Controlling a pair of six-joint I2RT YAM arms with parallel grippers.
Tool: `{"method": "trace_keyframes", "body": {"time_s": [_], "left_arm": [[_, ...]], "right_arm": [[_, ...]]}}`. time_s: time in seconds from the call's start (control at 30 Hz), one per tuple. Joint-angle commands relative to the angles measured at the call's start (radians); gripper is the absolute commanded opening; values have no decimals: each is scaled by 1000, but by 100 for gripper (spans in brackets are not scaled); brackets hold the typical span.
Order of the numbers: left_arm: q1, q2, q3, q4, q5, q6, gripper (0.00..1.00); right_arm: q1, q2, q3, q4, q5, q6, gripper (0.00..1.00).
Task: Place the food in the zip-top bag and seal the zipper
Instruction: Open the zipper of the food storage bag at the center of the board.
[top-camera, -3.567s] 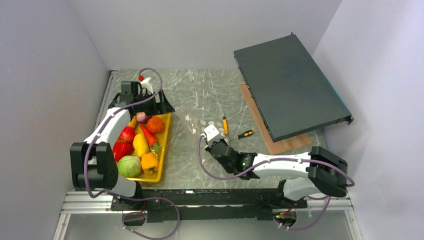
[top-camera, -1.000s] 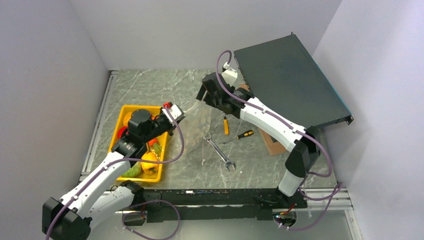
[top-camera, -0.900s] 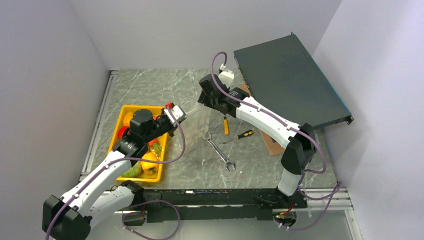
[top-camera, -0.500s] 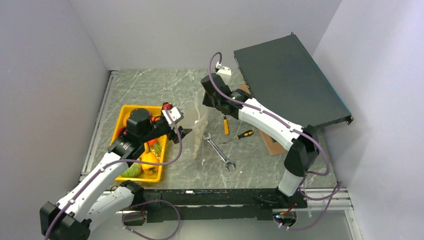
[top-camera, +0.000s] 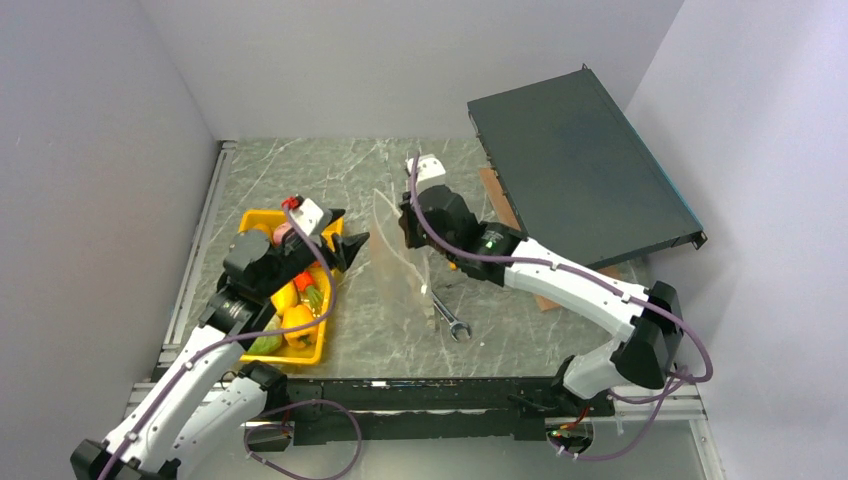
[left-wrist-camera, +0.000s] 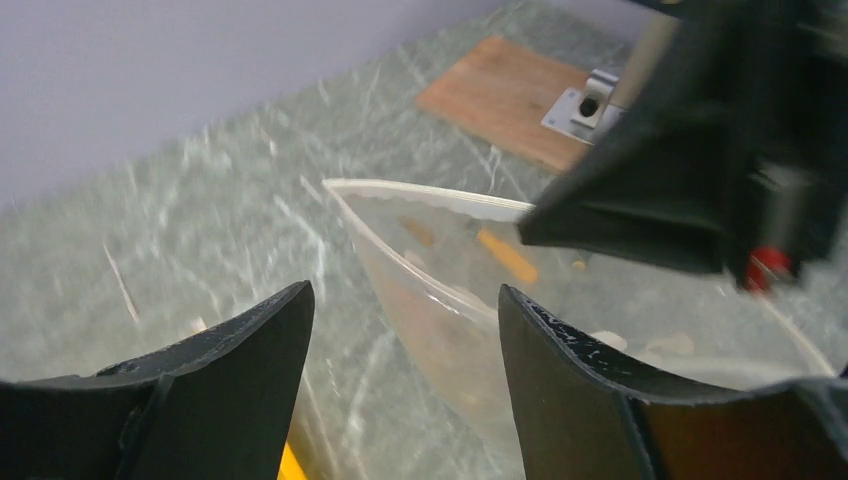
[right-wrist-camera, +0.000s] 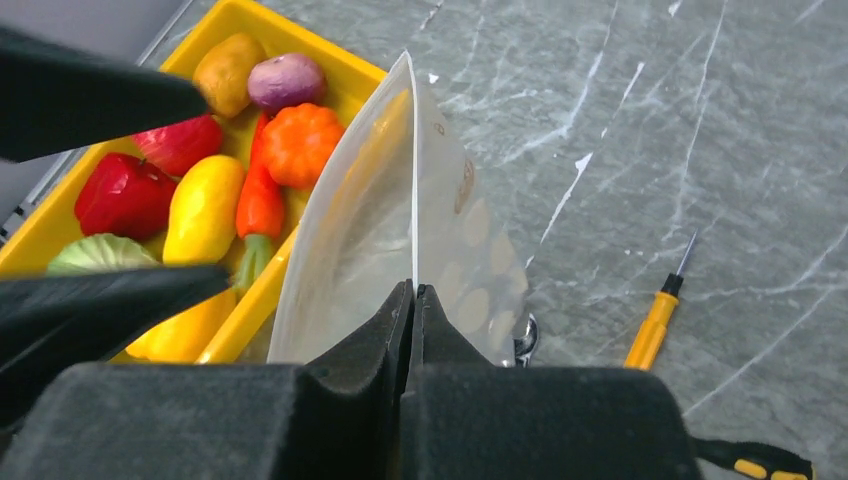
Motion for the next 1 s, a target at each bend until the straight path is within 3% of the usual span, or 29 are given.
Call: {"method": "trace_keyframes", "body": {"time_s": [0.0,0.1,0.17,0.27,0.33,0.53,0.77,0.97], "left_arm": [[10,57,100,-172,-192,-315,73],[16,31,100,-306,-156,-540,76],[16,-25,22,-247,-92,-669,78],[16,-92,-94,-175,-113,-905,81],[16,-101,-126,-170,-115,-982,81],[-7,-61,-115,-118,-7,-1048,86],[-115,-46,-81,-159,-125,-1120,82],[-196,-39,-34,-307,-265,-1123,72]], "right_arm": [[59,-43,-60,112,96,-98,0],[89,-60,-115,154,130,-116,0],[97,-66,-135,169,130,-118,0],[114,-80,-156,195,123,-120,0],[130,-90,-172,218,123,-126,0],[160,-91,-199,256,106,-134,0],[207,-91,-218,298,94,-144,0],[248,-110,-213,318,144,-189,0]]}}
